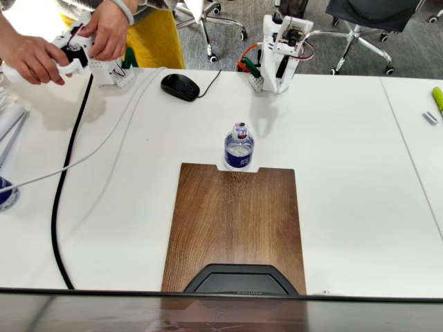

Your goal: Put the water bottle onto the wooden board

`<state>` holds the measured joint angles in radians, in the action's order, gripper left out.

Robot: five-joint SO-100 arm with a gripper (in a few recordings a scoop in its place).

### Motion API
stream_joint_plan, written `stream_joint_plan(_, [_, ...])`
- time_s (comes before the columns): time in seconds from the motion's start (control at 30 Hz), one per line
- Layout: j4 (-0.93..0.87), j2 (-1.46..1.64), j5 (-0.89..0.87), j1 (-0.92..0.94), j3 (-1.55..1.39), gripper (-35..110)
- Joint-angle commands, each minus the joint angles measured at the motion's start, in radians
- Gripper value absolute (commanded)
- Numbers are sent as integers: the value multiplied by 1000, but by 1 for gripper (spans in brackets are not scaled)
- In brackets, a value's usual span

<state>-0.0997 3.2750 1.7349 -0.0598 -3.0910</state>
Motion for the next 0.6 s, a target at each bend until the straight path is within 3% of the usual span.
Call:
stream_joint_plan(0.0, [9,23,9,-12,-8,2])
stream_joint_plan(0.3, [-164,23,-37,-11,158,5])
stream_joint_plan(0.57, [-603,23,-43,-6,523,5])
